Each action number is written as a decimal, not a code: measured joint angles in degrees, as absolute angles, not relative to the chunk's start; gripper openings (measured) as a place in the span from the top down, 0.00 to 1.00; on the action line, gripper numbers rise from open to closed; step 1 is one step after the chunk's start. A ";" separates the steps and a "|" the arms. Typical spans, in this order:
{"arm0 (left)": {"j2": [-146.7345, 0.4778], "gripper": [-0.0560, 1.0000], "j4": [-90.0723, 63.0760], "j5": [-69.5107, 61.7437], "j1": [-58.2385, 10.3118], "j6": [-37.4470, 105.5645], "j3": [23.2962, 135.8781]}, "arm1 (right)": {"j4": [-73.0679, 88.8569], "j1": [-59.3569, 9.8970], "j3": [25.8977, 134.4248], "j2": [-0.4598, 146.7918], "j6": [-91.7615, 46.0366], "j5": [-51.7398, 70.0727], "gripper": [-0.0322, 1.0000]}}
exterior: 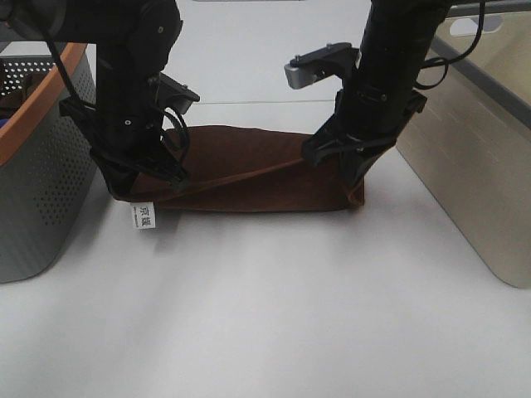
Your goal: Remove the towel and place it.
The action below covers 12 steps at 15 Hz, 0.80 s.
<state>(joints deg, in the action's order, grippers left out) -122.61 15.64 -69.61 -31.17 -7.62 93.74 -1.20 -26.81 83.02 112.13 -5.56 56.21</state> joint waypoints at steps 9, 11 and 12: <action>-119.69 0.95 6.36 -69.50 -31.17 -3.09 83.82 | 0.00 -26.81 73.28 112.01 -3.15 57.75 0.97; -119.40 0.95 4.35 -69.44 -31.17 -3.09 83.59 | 0.00 -26.81 73.28 112.01 -2.86 58.84 0.92; -119.23 0.93 3.50 -69.44 -31.17 -3.04 83.59 | 0.00 -26.81 73.28 112.01 -2.86 59.87 0.83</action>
<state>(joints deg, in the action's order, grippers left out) -119.23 3.50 -69.44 -31.17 -3.04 83.59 0.00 -26.81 73.28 112.01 -2.86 59.87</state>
